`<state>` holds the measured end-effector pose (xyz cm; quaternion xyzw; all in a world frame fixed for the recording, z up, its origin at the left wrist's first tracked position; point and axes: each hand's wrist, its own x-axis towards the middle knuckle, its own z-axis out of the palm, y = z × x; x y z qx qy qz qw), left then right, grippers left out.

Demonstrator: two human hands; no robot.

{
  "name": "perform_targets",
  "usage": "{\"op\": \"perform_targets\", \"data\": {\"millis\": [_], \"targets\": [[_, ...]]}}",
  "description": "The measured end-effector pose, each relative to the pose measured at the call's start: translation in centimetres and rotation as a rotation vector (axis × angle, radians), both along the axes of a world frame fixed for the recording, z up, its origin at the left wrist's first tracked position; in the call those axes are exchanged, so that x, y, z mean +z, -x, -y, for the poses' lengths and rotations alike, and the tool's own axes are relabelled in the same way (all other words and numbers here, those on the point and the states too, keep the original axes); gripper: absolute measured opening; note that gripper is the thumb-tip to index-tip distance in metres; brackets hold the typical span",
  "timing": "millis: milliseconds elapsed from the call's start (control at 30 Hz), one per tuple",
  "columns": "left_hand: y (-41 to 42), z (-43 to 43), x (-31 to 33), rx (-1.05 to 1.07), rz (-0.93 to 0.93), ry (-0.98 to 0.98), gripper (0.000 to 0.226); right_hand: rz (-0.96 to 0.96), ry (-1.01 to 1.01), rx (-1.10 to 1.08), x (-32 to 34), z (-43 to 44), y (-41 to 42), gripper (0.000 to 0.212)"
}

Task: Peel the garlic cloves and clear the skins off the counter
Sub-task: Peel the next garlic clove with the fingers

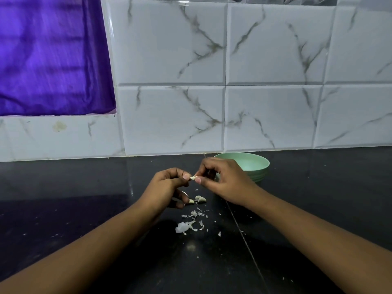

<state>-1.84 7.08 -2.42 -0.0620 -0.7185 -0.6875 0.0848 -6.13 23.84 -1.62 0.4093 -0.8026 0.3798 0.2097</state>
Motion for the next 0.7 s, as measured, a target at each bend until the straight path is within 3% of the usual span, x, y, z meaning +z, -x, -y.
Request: {"op": "perform_targets", "data": {"millis": [200,400,567,700], "targets": [[-0.07,0.07,-0.11,-0.067,-0.031,0.022,0.014,0.703,0.253,0.159,-0.03,-0.01,-0.16,0.004],[-0.21,0.14,0.00,-0.112,-0.066,0.021,0.013,0.957,0.309,0.282,0.50,-0.35,-0.49,0.004],[-0.02,0.08,-0.03,-0.066,-0.051,0.074,0.013,0.910,0.275,0.242,0.42,-0.23,-0.34,0.008],[0.38,0.14,-0.32,-0.006,0.034,0.125,0.015,0.526,0.114,0.087,-0.14,0.06,0.02,0.016]]}}
